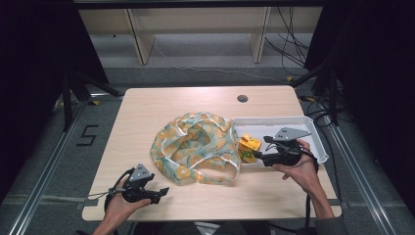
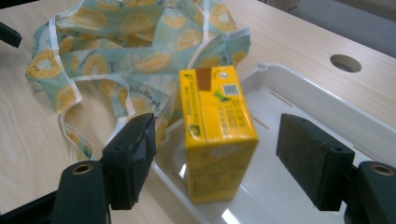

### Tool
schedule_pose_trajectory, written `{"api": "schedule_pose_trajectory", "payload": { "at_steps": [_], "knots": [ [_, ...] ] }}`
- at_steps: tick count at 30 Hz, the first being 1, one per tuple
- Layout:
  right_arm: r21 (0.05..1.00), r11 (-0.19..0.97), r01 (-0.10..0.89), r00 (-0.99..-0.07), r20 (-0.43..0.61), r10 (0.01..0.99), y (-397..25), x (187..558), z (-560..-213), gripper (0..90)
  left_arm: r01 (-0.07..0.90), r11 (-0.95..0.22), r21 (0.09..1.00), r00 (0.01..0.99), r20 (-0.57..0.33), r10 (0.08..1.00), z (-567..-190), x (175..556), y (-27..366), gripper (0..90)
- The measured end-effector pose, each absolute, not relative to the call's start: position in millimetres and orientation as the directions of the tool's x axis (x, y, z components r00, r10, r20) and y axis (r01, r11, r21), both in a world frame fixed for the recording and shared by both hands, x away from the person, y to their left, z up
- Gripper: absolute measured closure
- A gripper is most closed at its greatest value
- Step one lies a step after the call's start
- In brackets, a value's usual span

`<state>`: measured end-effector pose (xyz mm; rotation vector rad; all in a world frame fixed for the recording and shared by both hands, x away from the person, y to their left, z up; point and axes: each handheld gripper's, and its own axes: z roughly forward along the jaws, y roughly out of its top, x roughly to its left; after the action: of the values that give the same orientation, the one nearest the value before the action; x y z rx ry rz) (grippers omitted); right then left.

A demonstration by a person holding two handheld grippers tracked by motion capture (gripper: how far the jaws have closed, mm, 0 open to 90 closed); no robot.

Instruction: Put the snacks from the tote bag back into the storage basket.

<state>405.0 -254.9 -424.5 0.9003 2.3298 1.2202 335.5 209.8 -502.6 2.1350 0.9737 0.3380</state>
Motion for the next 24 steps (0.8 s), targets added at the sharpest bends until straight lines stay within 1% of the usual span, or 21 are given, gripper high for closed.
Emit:
{"api": "schedule_pose_trajectory", "payload": {
  "at_steps": [1, 2, 3, 5, 6, 7, 9, 10, 12, 13, 14, 15, 18, 21, 22, 24],
  "knots": [
    [0.825, 0.427, 0.369, -0.741, -0.016, 0.671, -256.7, 404.1, -423.8, 29.5, 0.527, -0.439, 0.728, 0.682, -0.054, 0.729, -502.1, 336.0, 210.7, 21.9],
    [0.824, 0.404, 0.398, -0.720, 0.008, 0.694, -257.7, 398.7, -422.5, 30.3, 0.529, -0.435, 0.729, 0.680, -0.058, 0.731, -501.9, 335.7, 210.8, 21.9],
    [0.830, 0.405, 0.383, -0.722, -0.004, 0.692, -261.0, 397.0, -421.5, 32.5, 0.530, -0.435, 0.728, 0.679, -0.056, 0.732, -501.5, 335.5, 210.9, 21.9],
    [0.834, 0.389, 0.390, -0.714, 0.007, 0.700, -262.7, 390.7, -420.7, 36.2, 0.528, -0.424, 0.736, 0.678, -0.065, 0.732, -501.5, 335.1, 210.7, 21.9],
    [0.839, 0.396, 0.373, -0.720, -0.008, 0.694, -264.5, 390.9, -420.6, 39.2, 0.528, -0.423, 0.737, 0.677, -0.065, 0.733, -501.4, 335.1, 210.8, 21.9],
    [0.836, 0.400, 0.374, -0.720, -0.010, 0.694, -265.8, 389.7, -420.1, 43.1, 0.541, -0.414, 0.732, 0.668, -0.076, 0.740, -501.3, 334.7, 210.4, 21.9],
    [0.834, 0.405, 0.374, -0.727, -0.008, 0.687, -266.1, 387.1, -420.7, 50.5, 0.529, -0.422, 0.736, 0.677, -0.066, 0.733, -501.3, 335.3, 211.0, 21.9],
    [0.829, 0.408, 0.381, -0.724, -0.007, 0.690, -265.6, 385.3, -421.1, 55.1, 0.532, -0.419, 0.736, 0.674, -0.069, 0.735, -501.2, 334.9, 211.0, 21.9],
    [0.826, 0.436, 0.358, -0.742, -0.032, 0.669, -265.2, 384.9, -421.7, 64.5, 0.537, -0.401, 0.742, 0.663, -0.078, 0.744, -501.6, 334.3, 210.3, 21.9],
    [0.816, 0.428, 0.389, -0.733, -0.007, 0.680, -263.8, 381.8, -421.2, 68.5, 0.536, -0.417, 0.734, 0.670, -0.070, 0.739, -500.9, 334.2, 211.7, 21.9],
    [0.823, 0.446, 0.352, -0.744, -0.043, 0.667, -263.4, 383.2, -422.0, 72.0, 0.540, -0.412, 0.734, 0.665, -0.072, 0.744, -500.6, 333.6, 211.6, 21.9],
    [0.816, 0.454, 0.358, -0.754, -0.035, 0.656, -262.1, 382.3, -421.8, 75.1, 0.532, -0.415, 0.738, 0.666, -0.062, 0.743, -500.6, 333.6, 212.2, 21.9],
    [0.814, 0.467, 0.345, -0.764, -0.046, 0.644, -257.8, 380.4, -421.2, 83.4, 0.545, -0.401, 0.737, 0.661, -0.083, 0.746, -500.1, 332.8, 212.6, 21.9],
    [0.804, 0.479, 0.352, -0.769, -0.044, 0.638, -252.6, 378.6, -422.8, 88.4, 0.538, -0.406, 0.738, 0.665, -0.076, 0.743, -499.8, 333.6, 213.2, 21.9],
    [0.802, 0.480, 0.355, -0.762, -0.049, 0.645, -249.9, 377.5, -424.0, 89.5, 0.542, -0.391, 0.744, 0.657, -0.085, 0.749, -500.3, 333.5, 212.0, 21.9],
    [0.796, 0.497, 0.346, -0.775, -0.056, 0.629, -245.8, 379.4, -427.4, 90.0, 0.539, -0.400, 0.741, 0.662, -0.079, 0.745, -500.2, 334.0, 212.4, 21.9]
  ]
}}
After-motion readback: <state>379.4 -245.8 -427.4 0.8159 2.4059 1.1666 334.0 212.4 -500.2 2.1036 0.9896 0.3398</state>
